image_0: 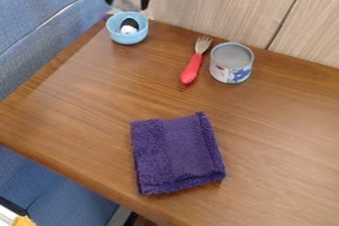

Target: Move the sushi roll inside the blue pot

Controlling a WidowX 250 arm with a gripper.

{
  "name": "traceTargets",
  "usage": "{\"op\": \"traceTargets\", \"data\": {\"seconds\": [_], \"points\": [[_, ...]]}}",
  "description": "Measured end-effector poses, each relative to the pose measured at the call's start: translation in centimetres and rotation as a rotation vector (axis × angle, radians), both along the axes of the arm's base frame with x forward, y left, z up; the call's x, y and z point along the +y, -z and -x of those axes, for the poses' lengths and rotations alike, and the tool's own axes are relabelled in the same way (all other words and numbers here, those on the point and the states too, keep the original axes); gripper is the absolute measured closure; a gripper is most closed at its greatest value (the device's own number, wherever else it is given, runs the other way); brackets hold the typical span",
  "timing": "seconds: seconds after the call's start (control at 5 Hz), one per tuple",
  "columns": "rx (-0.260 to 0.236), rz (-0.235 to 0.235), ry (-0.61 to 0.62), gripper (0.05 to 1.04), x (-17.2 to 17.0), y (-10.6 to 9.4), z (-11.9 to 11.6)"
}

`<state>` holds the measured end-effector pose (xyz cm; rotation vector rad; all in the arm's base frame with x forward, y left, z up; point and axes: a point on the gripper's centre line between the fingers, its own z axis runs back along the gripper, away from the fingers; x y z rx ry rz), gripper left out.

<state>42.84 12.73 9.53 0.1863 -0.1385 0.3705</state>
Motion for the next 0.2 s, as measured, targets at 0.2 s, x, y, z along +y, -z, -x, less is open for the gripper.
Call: {"op": "traceTargets", "data": {"seconds": [0.2], "points": [[-0.001, 0.000, 0.008, 0.083, -0.34, -0.06, -0.07]]}}
